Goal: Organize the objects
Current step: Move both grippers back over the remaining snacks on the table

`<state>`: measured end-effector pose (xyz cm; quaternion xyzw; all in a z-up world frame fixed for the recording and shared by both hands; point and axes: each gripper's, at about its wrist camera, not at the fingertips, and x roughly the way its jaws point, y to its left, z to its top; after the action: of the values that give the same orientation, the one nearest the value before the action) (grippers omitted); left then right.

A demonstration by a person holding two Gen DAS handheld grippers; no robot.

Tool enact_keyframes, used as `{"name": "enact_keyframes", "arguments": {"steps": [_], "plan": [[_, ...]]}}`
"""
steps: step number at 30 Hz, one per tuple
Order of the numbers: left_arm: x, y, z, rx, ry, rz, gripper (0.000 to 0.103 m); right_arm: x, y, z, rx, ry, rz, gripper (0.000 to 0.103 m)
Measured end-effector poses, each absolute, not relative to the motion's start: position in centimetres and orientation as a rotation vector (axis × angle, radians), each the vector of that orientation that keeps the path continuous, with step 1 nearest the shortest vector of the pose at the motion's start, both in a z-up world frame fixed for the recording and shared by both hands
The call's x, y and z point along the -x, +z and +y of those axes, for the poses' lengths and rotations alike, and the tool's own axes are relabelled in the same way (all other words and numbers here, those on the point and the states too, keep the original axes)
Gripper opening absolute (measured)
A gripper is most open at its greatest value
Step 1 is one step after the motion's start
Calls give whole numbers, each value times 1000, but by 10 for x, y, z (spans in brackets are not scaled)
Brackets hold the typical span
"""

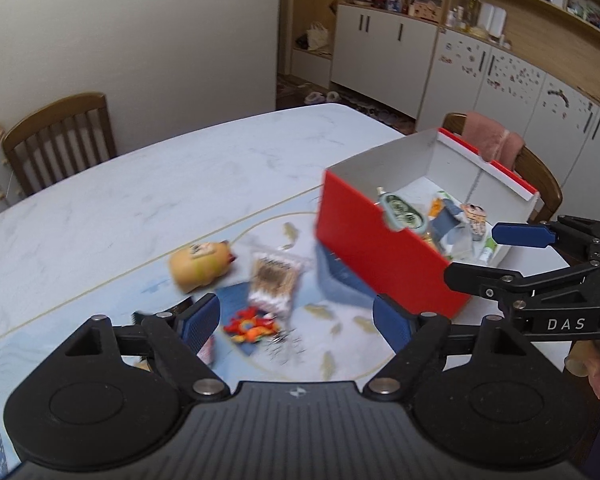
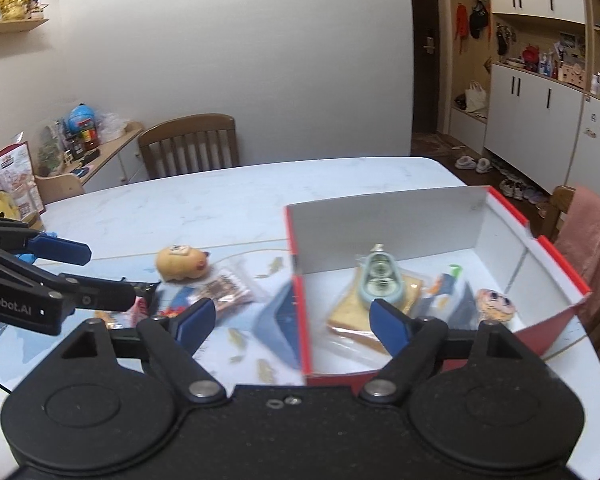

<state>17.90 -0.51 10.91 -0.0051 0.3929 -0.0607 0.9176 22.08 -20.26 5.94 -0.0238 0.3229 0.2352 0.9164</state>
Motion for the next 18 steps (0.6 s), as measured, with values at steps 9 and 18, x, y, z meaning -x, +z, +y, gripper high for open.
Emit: {"name": "enact_keyframes", "arguments": {"steps": [9, 18], "plan": [[-165, 89, 50, 58, -43, 815, 94, -216, 51, -159, 88, 523, 683, 85], [-166, 55, 91, 80, 17, 858, 94, -222, 36, -122, 102, 539, 718, 85]]}}
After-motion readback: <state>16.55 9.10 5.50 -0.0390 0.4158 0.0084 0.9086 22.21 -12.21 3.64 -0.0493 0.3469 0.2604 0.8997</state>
